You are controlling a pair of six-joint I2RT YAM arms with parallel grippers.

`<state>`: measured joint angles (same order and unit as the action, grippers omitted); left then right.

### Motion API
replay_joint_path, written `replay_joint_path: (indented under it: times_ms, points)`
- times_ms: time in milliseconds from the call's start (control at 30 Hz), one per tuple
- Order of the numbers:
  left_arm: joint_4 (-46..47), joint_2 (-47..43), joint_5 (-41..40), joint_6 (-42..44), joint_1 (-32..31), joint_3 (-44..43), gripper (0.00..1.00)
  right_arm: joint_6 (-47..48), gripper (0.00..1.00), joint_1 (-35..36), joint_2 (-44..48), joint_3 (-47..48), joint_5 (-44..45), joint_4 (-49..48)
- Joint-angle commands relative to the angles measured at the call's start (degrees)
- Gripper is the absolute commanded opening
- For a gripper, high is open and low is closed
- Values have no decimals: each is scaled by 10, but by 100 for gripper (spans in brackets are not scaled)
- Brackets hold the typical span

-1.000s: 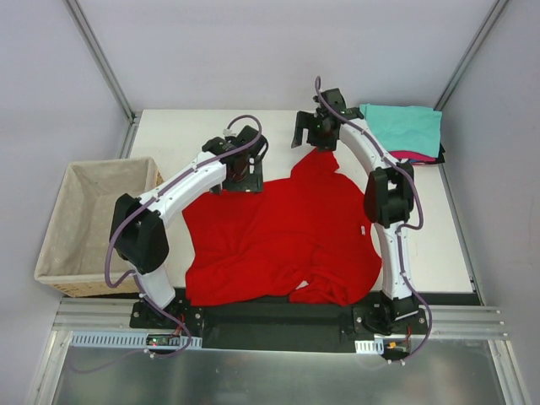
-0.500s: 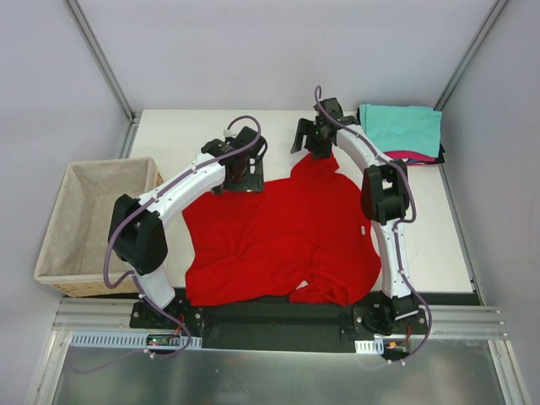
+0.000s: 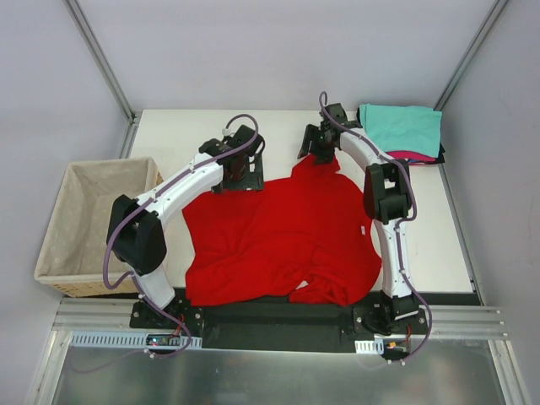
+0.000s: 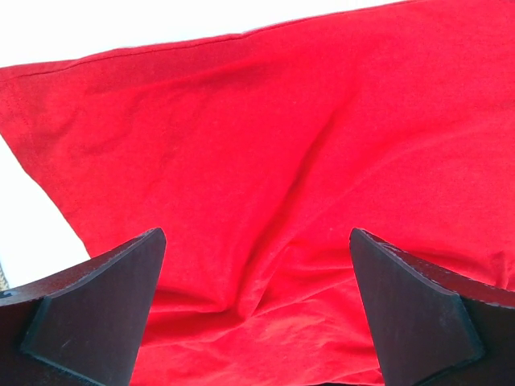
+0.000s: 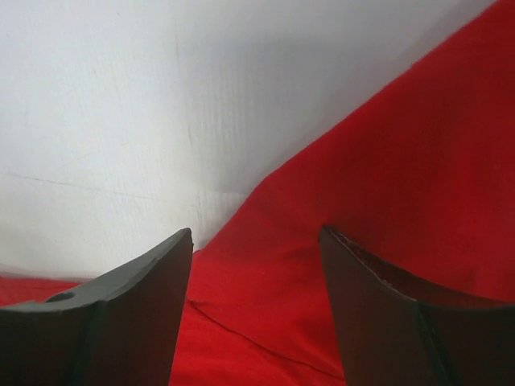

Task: Fold and stack the t-shirts

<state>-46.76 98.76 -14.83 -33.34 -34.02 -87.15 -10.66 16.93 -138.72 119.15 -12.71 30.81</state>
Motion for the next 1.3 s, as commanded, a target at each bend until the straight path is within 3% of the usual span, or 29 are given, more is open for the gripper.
replay_joint_path:
  times_ms: [0, 133, 433, 633, 800, 967, 1267]
  points:
    - [1, -28, 9, 14, 9, 10, 99, -4, 62, -4, 14, -17, 12, 10]
    - [2, -33, 9, 15, 14, 19, 99, -4, 39, -4, 17, -22, 11, 12]
    - [8, -40, 12, 16, 22, 28, 99, -1, 35, -1, 34, -37, 9, 14]
    - [15, -41, 22, 17, 23, 29, 99, 43, 57, 6, 82, -65, 29, 0]
    - [19, -39, 30, 20, 23, 28, 99, 148, 70, 24, 98, 30, 68, 81]
    - [22, -42, 32, 30, 24, 31, 99, 245, 81, 47, 120, 78, 100, 96]
    - [24, -56, 36, 45, 30, 46, 99, 302, 84, 50, 47, 130, 102, 163]
